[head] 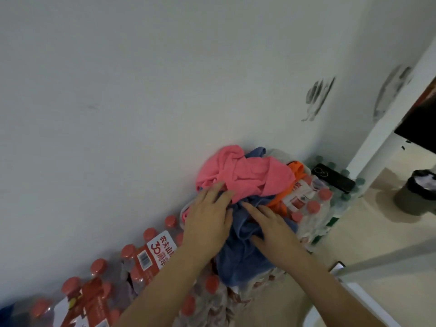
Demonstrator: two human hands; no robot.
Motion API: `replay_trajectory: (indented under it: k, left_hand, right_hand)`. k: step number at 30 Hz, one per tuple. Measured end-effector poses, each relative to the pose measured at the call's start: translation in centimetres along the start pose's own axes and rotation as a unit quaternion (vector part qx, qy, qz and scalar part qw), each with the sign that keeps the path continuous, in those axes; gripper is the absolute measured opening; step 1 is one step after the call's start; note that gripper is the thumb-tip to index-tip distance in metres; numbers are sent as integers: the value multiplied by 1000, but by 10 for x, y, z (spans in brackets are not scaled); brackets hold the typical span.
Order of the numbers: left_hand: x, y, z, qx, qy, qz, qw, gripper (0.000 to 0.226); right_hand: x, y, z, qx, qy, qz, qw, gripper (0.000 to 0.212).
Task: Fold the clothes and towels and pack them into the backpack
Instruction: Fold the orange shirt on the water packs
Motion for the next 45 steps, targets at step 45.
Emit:
replay_trajectory:
  k: [45]
  left_hand:
    - [-82, 89, -17, 42, 213, 112, 970, 65]
  right_hand:
    - [211, 75, -75, 3, 511, -84, 855, 30]
Point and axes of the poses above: each hand's wrist, its own y-axis towards the middle knuckle, its own x-axis out of the back of the hand, z = x × y, the point moved 10 cm from there along y, towards the middle knuckle
